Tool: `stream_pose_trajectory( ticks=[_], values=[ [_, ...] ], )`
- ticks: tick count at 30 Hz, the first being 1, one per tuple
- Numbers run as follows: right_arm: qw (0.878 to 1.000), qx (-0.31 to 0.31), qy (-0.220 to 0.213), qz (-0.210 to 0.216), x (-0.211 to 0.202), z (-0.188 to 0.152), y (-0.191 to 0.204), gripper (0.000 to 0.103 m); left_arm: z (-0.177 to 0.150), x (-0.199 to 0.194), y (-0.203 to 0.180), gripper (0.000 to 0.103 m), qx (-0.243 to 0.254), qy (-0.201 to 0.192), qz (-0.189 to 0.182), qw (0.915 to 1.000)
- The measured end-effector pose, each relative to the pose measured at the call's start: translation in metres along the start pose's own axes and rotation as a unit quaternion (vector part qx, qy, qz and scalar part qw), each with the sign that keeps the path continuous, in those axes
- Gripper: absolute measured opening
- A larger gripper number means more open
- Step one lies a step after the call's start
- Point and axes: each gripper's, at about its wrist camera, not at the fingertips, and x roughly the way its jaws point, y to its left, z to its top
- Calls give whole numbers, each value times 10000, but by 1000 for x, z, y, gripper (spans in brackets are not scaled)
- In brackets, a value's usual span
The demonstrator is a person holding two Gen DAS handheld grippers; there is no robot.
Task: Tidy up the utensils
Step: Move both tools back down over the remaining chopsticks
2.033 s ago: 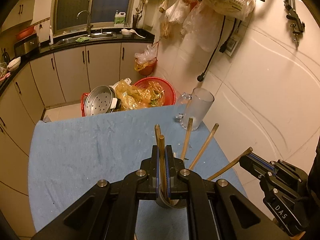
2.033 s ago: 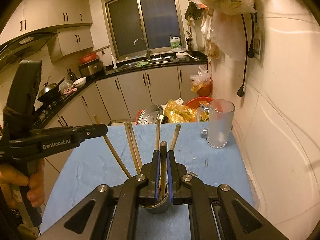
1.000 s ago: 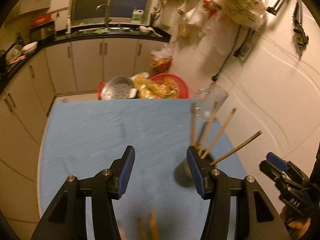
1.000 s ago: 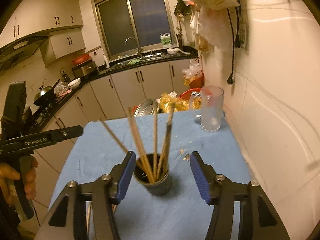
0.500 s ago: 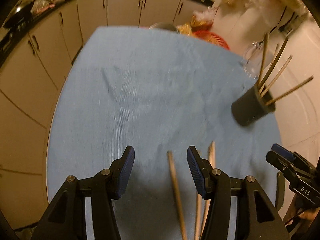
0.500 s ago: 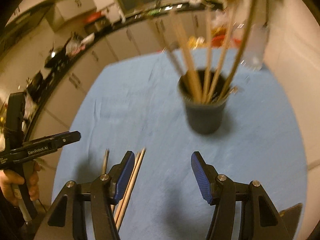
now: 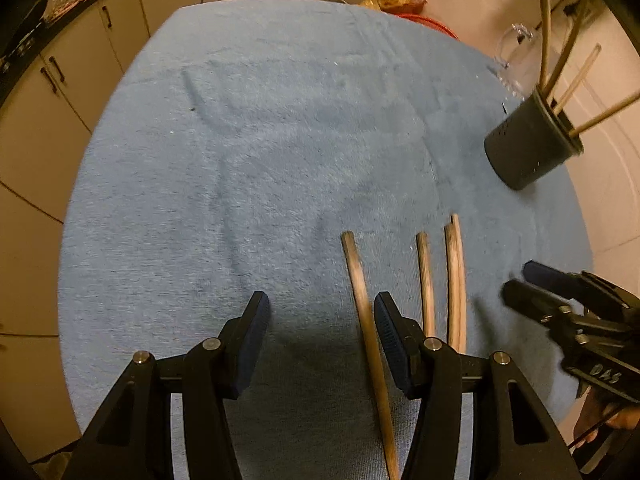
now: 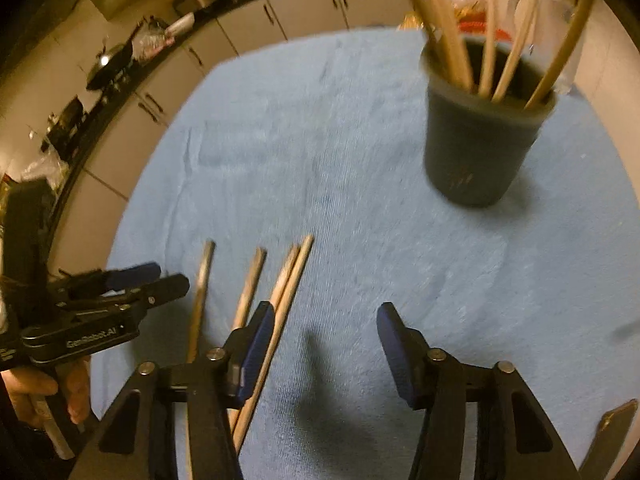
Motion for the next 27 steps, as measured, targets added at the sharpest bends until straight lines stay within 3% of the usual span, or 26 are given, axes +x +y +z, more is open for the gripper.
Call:
stream_pose_trajectory(
  ticks=[9,18,22,23,27],
  values=[
    [9995,83,299,20,30,2,12,51,1,18,-23,55,69,53,35,10000],
    [9977,-197,276,-587,40,11,31,46,-1,18,-10,55,25,27,5,10000],
    [9896,-812,114,-1178,50,9,52,45,0,14,-5,55,-70,-6,-45,10000],
    [9899,-808,93,-1165,50,9,52,45,1,13,-4,55,-82,-13,-63,9999],
    [9904,-689,79,-1192,45,9,40,31,4,11,4,55,-113,-20,-95,9999]
  ],
)
